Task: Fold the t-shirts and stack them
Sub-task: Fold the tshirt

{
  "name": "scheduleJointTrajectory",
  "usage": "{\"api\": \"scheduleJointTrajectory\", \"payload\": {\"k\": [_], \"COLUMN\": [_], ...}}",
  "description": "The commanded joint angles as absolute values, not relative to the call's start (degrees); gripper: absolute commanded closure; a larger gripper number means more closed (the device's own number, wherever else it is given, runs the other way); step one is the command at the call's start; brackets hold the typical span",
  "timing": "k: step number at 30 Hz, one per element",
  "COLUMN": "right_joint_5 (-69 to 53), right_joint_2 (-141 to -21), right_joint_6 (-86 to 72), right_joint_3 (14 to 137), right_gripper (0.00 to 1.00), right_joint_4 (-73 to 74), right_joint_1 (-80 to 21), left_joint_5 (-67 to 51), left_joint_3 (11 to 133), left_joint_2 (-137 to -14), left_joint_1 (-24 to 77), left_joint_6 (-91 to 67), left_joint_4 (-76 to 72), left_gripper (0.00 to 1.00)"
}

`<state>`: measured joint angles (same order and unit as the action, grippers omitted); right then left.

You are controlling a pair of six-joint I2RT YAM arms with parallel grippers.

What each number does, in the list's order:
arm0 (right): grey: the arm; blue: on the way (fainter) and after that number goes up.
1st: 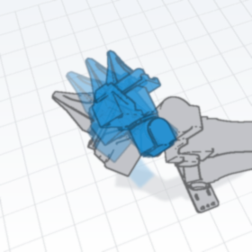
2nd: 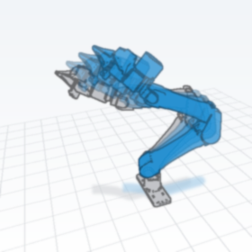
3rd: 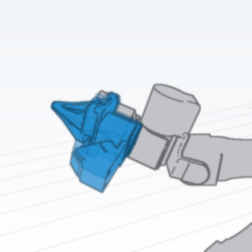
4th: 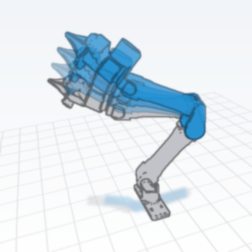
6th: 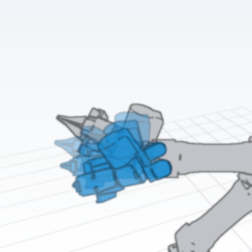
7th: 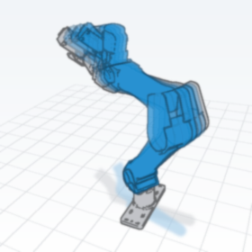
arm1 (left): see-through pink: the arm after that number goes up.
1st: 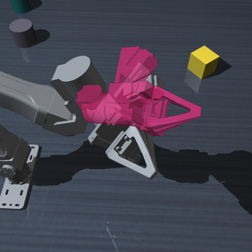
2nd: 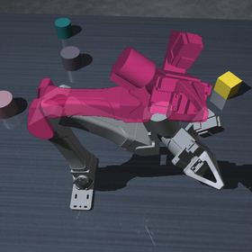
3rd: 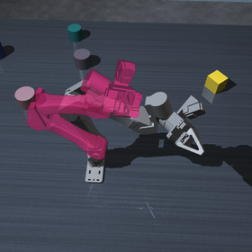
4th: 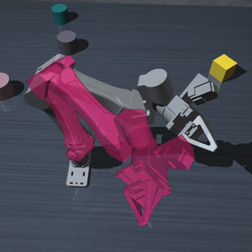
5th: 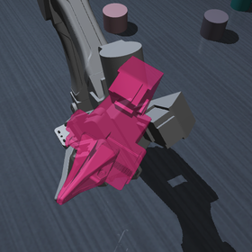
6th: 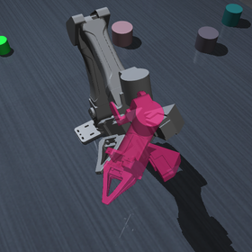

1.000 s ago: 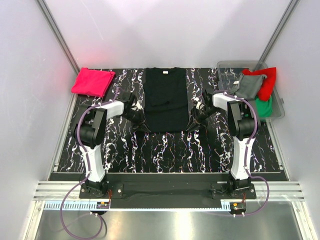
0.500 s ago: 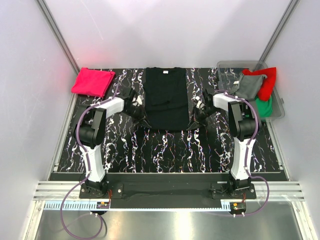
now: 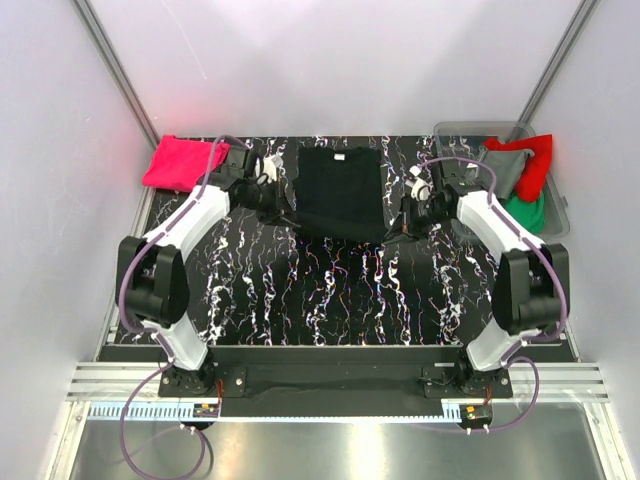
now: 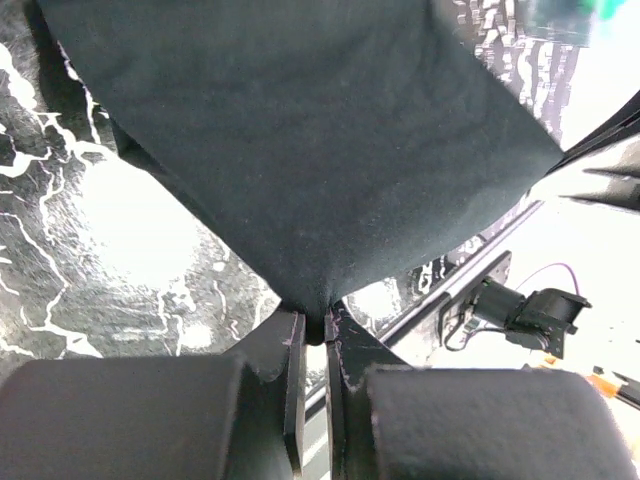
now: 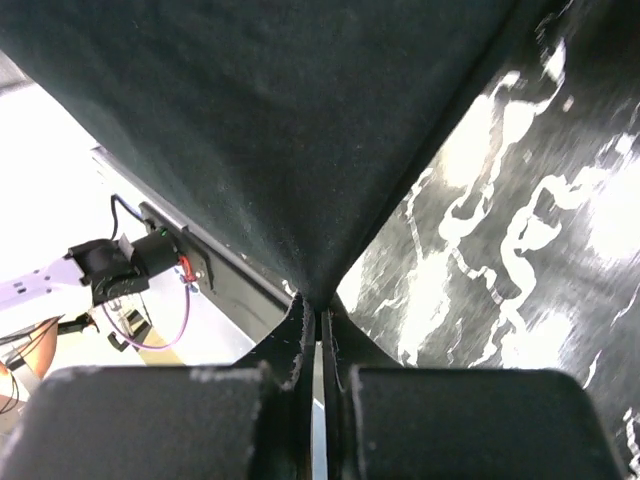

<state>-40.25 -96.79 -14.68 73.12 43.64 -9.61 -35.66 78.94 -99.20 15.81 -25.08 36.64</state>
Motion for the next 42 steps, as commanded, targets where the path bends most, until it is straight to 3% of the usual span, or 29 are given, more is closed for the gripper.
{"api": "scheduleJointTrajectory", "payload": {"k": [1,11,17,20,31,38,40,41,42], "right_joint_5": [-40.96,-39.73,-38.23,-37.35,-34.10,-31.91,-28.05,-26.56,-23.85], "right_joint_2": [-90.80,-87.10,-91.82,-98.58,-129.35,-153.14,-158.09,-160.03,-160.14], "right_joint_6": [-15.73,-15.56,-14.68,-12.66,-8.00,-7.73,-10.54,-10.20,-8.80], "right_joint_3": [70.58,73.47,76.19,82.68,124.16,150.26,160.63,162.49,162.07], "right_gripper": [1.00,1.00,1.00,1.00,1.00,1.00,0.96,0.81,0.65], "right_joint_4": [47.19,47.46,42.55,41.31,41.22,37.18,35.16,33.94,31.49], "right_joint_1": [-9.05,-8.35,-7.30,-6.51,-4.66,-4.48,-4.31,-4.48,-4.57], "left_joint_5": [-34.72,-34.63,-34.37,-32.88,-27.78,-21.28,-17.69,-16.88,-16.35], "left_joint_3": [79.02,73.48,84.16,93.38,126.98,142.53,144.66,145.10,144.85], "left_joint_2": [-94.50,-90.87,-100.09,-105.89,-132.25,-147.46,-151.42,-152.13,-152.57], "left_joint_1": [15.47,15.56,15.29,15.03,12.31,12.74,12.92,13.09,13.18], "left_joint_6": [-23.82,-24.70,-21.89,-20.22,-13.28,-10.03,-9.58,-8.54,-8.00], "left_joint_4": [37.79,36.39,36.12,36.30,36.04,24.37,21.46,18.05,15.84], "left_gripper": [1.00,1.00,1.00,1.00,1.00,1.00,0.82,0.69,0.43]}}
